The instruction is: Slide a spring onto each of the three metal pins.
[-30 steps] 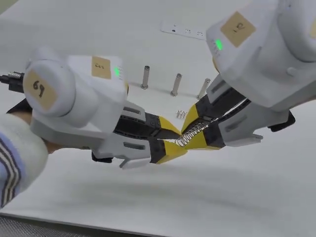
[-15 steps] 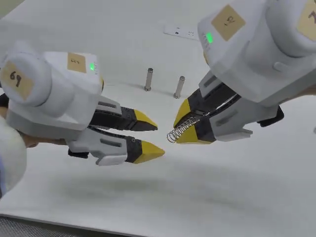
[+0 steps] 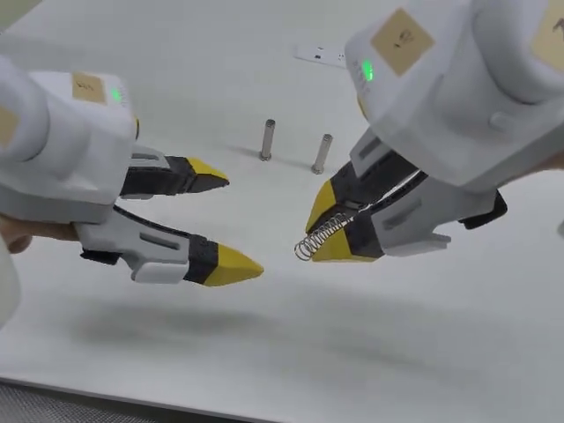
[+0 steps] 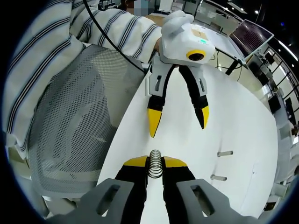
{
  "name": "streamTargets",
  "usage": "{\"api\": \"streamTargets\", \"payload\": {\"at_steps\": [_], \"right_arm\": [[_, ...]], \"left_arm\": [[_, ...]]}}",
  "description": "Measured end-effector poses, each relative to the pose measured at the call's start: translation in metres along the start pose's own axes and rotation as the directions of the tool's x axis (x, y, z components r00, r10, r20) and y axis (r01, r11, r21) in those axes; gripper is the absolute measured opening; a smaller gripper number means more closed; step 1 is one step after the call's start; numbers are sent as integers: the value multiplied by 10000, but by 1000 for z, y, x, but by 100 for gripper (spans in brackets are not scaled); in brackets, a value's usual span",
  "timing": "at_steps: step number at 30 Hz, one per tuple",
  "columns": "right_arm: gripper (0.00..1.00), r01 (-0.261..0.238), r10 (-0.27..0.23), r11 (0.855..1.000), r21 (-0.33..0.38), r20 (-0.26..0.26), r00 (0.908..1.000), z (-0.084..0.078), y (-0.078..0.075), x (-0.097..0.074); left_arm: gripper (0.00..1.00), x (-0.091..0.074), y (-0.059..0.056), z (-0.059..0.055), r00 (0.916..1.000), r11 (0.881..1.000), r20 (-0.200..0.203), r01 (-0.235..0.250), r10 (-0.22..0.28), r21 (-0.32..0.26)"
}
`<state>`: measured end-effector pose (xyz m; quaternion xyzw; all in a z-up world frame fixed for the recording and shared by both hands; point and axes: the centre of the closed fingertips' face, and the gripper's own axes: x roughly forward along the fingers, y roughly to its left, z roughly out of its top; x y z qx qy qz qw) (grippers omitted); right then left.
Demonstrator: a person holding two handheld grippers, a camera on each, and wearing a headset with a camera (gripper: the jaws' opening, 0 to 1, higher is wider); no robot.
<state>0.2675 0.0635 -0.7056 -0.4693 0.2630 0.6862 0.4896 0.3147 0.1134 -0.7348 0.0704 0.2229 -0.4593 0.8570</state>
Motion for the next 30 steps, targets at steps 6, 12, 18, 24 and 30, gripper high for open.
{"api": "streamTargets", "payload": {"at_steps": [6, 12, 18, 24, 30], "right_arm": [[8, -48, 47, 9998, -194, -77, 10000, 1, -1, -2], [8, -11, 3, 9990, -448, -180, 9998, -1, -4, -3], [8, 42, -60, 9980, -636, -270, 9996, -2, -9, -6], [8, 55, -114, 9953, -967, -607, 9981, 4, -22, -19], [8, 159, -260, 9931, -1161, -864, 9959, 4, -41, -31]], "left_arm": [[75, -3, 8, -2, 9995, 9995, -15, -325, 325, 48], [96, -4, 18, -10, 9960, 9960, -357, -835, 823, -332], [98, -5, 19, -17, 9934, 9946, -669, -955, 927, -407], [98, -7, 24, -20, 9895, 9896, -730, -1292, 1245, -634], [98, -10, 31, -19, 9851, 9811, -711, -1637, 1569, -1033]]}}
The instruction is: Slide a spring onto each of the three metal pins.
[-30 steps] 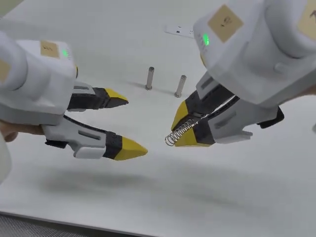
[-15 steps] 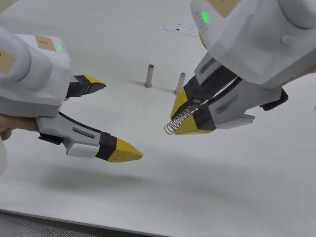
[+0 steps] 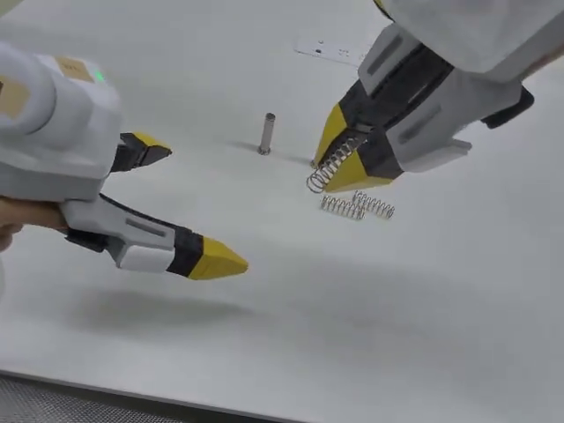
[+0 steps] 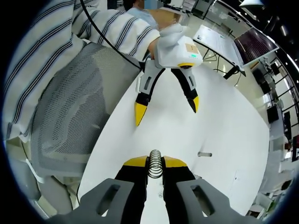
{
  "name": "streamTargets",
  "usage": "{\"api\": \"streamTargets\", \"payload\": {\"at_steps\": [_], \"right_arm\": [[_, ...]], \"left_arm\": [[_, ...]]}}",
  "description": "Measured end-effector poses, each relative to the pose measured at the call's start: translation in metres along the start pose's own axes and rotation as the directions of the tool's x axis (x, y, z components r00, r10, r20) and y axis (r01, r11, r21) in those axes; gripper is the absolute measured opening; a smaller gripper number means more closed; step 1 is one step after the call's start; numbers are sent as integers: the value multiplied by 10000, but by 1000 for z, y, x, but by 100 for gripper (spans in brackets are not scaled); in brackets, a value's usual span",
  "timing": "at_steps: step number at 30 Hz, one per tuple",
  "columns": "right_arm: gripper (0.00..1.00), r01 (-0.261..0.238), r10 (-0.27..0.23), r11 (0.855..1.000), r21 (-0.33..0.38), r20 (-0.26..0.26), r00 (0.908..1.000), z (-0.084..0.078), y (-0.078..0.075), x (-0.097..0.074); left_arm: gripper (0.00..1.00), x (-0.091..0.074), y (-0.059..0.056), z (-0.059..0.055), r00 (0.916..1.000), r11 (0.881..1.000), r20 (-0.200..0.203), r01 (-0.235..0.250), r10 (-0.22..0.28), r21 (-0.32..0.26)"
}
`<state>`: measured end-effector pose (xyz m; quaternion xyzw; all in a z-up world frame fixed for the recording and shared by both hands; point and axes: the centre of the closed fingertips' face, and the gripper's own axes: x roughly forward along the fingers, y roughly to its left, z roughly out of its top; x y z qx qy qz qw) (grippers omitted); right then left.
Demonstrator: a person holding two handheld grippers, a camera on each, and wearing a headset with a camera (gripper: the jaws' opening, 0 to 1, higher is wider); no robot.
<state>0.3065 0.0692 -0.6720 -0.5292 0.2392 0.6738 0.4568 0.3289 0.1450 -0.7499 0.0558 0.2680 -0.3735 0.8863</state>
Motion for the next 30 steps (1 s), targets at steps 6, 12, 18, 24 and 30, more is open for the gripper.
{"api": "streamTargets", "payload": {"at_steps": [6, 12, 18, 24, 30], "right_arm": [[8, 89, -92, 9999, -137, -209, 9997, -6, -24, -4], [8, 130, -130, 9999, -19, -153, 9998, -8, -47, -8], [8, 285, -291, 9995, -158, -413, 9987, -11, -72, -7], [8, 262, -297, 9989, -383, -955, 9950, -23, -92, 0], [8, 190, -234, 9991, -366, -1240, 9920, -31, -116, 7]], "left_arm": [[98, -4, 4, 4, 9996, 9997, 187, -192, 189, 151], [98, -6, 9, 5, 9988, 9960, 109, -481, 474, 754], [98, -5, 11, 1, 9988, 9967, -83, -477, 484, 655], [98, -7, 13, 1, 9986, 9975, -73, -517, 521, 472], [98, -7, 18, -1, 9977, 9960, -147, -653, 663, 617]]}}
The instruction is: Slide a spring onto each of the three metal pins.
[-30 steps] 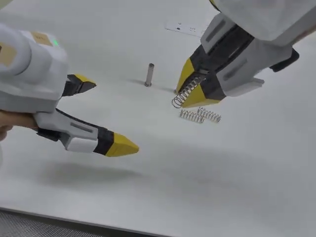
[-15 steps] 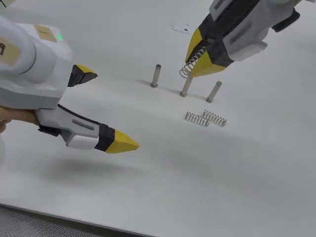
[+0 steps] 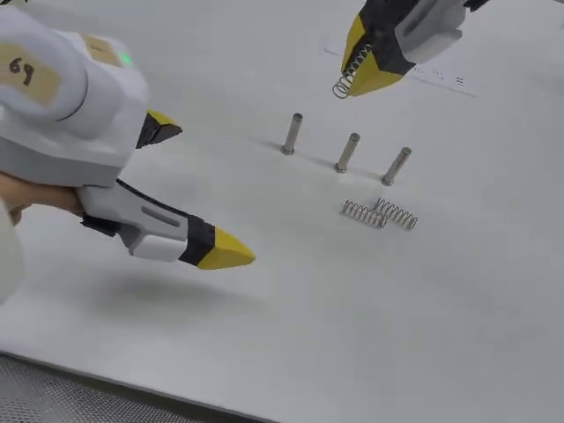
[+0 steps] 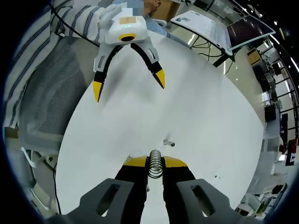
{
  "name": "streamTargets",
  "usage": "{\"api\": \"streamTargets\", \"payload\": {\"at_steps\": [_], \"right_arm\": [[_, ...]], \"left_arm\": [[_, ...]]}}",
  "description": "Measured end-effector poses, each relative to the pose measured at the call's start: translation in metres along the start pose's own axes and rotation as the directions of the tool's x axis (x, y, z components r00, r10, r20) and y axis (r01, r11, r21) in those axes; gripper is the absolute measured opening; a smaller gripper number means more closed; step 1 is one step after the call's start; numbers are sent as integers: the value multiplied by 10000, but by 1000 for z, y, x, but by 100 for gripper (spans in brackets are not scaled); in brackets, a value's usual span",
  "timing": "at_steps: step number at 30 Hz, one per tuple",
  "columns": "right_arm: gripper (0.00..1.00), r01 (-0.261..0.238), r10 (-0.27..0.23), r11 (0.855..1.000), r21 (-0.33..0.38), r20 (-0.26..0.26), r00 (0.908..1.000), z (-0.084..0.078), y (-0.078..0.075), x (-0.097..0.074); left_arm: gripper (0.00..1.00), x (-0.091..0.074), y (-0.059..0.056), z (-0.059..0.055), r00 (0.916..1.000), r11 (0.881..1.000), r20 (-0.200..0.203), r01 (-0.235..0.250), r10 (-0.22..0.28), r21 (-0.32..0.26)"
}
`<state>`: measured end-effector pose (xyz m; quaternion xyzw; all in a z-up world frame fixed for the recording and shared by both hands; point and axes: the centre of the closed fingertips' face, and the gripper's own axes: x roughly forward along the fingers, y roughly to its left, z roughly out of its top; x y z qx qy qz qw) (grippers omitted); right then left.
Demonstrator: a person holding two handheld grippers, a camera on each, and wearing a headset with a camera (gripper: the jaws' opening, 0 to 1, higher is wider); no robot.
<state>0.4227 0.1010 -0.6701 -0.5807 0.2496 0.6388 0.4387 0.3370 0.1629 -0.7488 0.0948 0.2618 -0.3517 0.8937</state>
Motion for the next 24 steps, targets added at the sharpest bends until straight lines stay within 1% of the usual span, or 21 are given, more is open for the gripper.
{"api": "streamTargets", "payload": {"at_steps": [1, 4, 8, 11, 13, 14, 16, 18, 21, 23, 24], "right_arm": [[8, 29, -29, 10000, 32, -34, 10000, -1, -6, 1], [8, -29, 30, 10000, 89, -93, 10000, -3, -15, 6], [8, -200, 202, 9997, 172, -132, 9997, -4, -23, 16], [8, -318, 321, 9994, 159, -191, 9993, -4, -26, 25], [8, -403, 406, 9991, 117, -232, 9989, -3, -26, 32], [8, -457, 460, 9989, 120, -234, 9987, -2, -26, 35], [8, -607, 608, 9981, 54, -277, 9978, 0, -24, 43], [8, -669, 666, 9977, -67, -441, 9968, -1, -26, 50], [8, -735, 732, 9973, -56, -510, 9960, 0, -27, 57], [8, -774, 772, 9970, -13, -542, 9955, -2, -28, 62], [8, -780, 775, 9969, -54, -643, 9949, -4, -29, 66]], "left_arm": [[98, 0, 1, -2, 10000, 10000, -60, 0, 0, -22], [98, 0, 1, -5, 9999, 9999, -146, 28, -29, -109], [98, -1, 3, -8, 9998, 9997, -208, -1, -4, -238], [98, -1, 4, -8, 9998, 9999, -194, -2, -1, -141], [98, -1, 3, -9, 9998, 9998, -212, 23, -28, -199], [98, 0, 3, -10, 9997, 9996, -239, 57, -63, -269], [98, 1, 2, -10, 9997, 9998, -239, 77, -82, -183], [98, 5, -1, -10, 9994, 9997, -244, 225, -225, -16], [98, 7, -5, -8, 9992, 9994, -228, 335, -335, -32], [95, 8, -7, -7, 9990, 9993, -216, 384, -384, 18], [95, 8, -9, -7, 9988, 9990, -225, 441, -440, 19]]}}
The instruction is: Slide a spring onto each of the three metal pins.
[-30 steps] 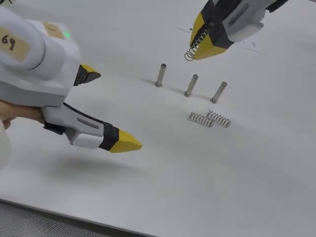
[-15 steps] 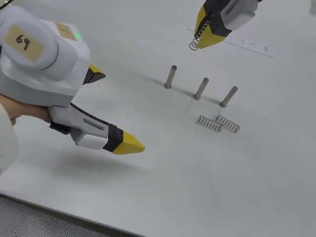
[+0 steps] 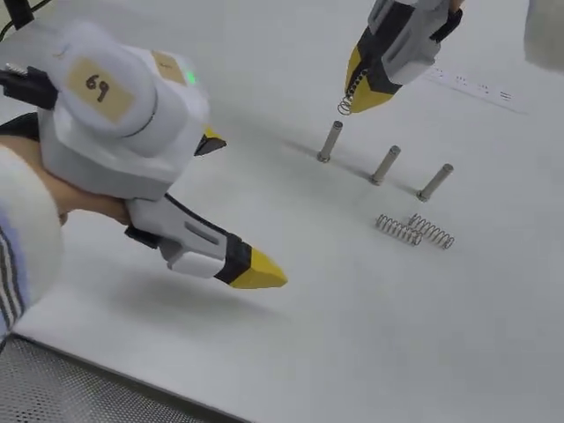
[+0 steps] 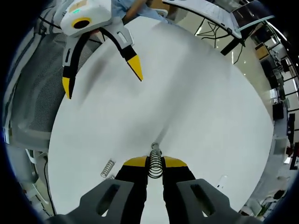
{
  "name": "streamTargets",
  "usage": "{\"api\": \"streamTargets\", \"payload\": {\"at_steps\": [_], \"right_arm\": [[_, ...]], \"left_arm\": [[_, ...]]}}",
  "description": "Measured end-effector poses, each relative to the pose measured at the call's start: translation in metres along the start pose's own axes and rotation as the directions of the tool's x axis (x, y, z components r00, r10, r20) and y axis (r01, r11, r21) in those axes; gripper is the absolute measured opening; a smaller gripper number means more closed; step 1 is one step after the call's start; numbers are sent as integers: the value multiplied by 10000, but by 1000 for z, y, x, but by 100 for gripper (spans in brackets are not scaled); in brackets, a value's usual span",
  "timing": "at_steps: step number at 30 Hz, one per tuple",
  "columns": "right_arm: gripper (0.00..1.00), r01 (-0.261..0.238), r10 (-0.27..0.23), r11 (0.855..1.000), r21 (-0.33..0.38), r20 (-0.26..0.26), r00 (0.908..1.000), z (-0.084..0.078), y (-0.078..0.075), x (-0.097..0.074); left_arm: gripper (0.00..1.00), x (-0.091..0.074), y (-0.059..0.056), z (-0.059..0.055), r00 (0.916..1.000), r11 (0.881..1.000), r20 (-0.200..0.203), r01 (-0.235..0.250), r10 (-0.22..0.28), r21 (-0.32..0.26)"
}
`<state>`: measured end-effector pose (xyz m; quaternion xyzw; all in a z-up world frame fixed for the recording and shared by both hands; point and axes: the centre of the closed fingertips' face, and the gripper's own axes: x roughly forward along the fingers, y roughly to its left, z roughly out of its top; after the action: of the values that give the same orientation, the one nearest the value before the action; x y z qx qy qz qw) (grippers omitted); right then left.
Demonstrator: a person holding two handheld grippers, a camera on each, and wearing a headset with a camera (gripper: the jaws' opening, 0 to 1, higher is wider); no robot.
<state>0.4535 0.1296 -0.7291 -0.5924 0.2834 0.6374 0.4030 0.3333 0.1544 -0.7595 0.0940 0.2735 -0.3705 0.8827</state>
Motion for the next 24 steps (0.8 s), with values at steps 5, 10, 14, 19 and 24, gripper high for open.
{"api": "streamTargets", "payload": {"at_steps": [5, 10, 14, 19, 24], "right_arm": [[8, -143, 143, 9999, 10, -286, 9995, -10, -1, 13], [8, -294, 287, 9970, 710, 100, 9995, -7, -4, 21], [8, -89, 99, 9986, 524, -173, 9998, -9, -5, 22], [8, -209, 222, 9984, 519, -233, 9995, -8, -4, 26], [8, -363, 383, 9978, 551, -347, 9987, -10, -3, 35]], "left_arm": [[95, -1, -2, 0, 10000, 10000, 20, 13, -13, -68], [95, -2, 0, -1, 10000, 9999, -23, -12, 12, -138], [95, -2, -1, -1, 10000, 9999, -76, 14, -15, -144], [95, -3, 0, 3, 10000, 9999, 69, -34, 34, -104], [95, -5, 0, 2, 10000, 10000, -33, -45, 45, 39]]}}
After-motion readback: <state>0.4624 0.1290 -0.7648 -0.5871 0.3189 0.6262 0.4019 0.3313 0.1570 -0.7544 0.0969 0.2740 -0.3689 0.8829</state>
